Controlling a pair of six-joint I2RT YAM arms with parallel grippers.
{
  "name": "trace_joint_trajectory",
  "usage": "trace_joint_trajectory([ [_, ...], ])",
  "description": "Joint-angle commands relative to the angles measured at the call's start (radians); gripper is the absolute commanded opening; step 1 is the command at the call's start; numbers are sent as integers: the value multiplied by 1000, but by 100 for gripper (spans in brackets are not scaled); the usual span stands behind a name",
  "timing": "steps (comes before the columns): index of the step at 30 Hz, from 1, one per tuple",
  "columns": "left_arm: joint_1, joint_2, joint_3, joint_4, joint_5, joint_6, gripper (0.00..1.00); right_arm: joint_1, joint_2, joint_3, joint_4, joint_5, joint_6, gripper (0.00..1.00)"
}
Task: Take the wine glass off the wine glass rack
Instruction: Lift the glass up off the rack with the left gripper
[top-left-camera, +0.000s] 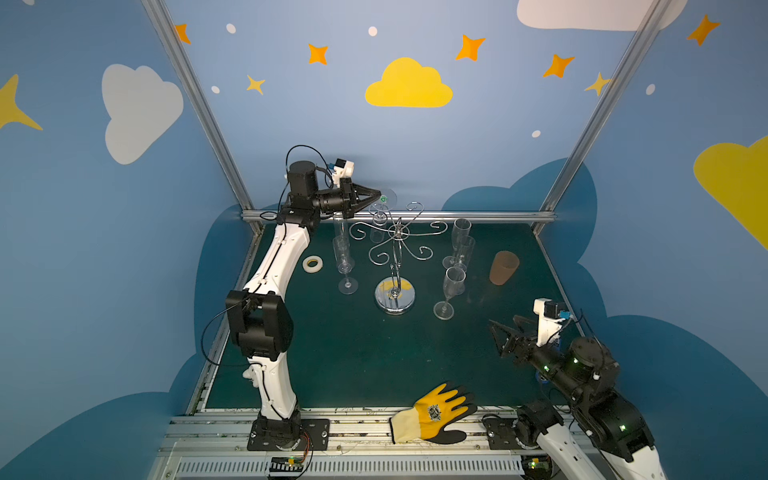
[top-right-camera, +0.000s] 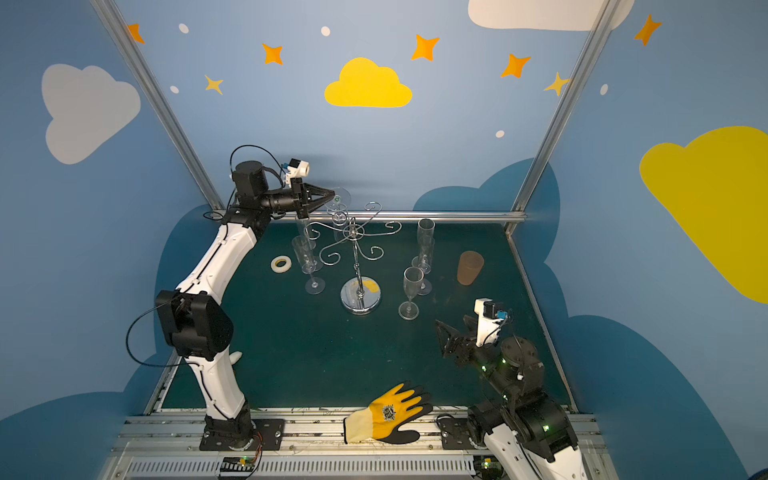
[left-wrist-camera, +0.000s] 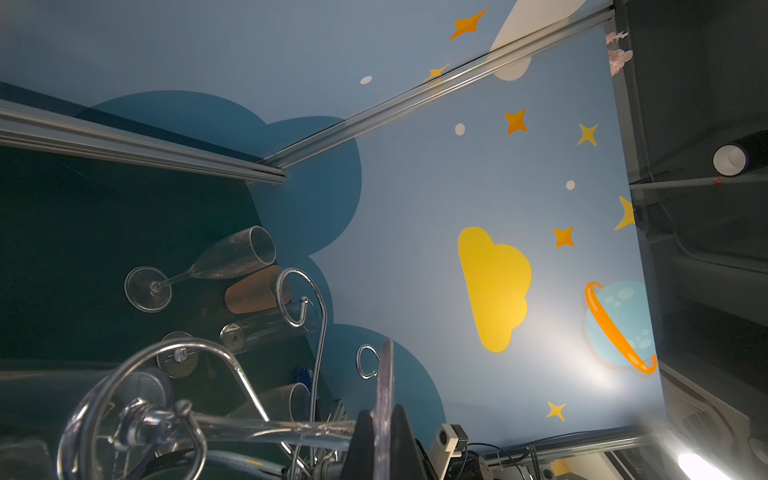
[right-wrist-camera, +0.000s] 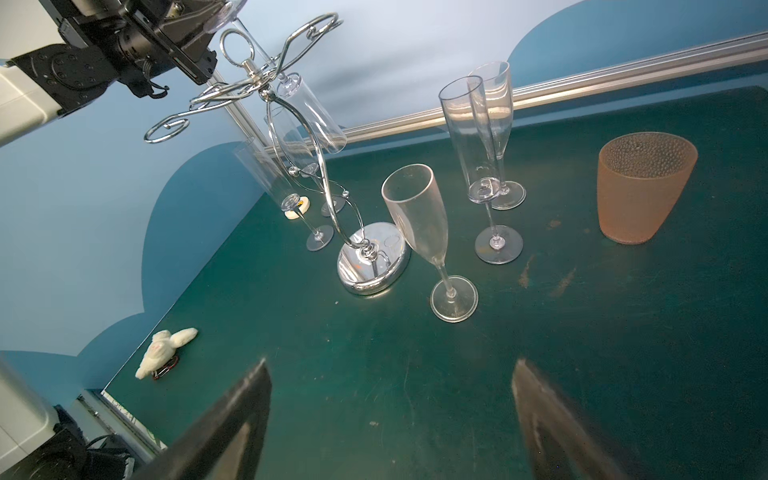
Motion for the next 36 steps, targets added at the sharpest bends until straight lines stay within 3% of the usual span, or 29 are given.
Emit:
trace_joint_trajectory([
  [1,3,-51,-11,62,25,-7,3,4,-14,-7,-4,6,8,89],
  [21,25,-146,-149,102,20,-23,3,4,-34,-8,-17,9,7,90],
  [36,94,-188,-204,177,6,-81,3,4,-21,-7,-10,1,3,90],
])
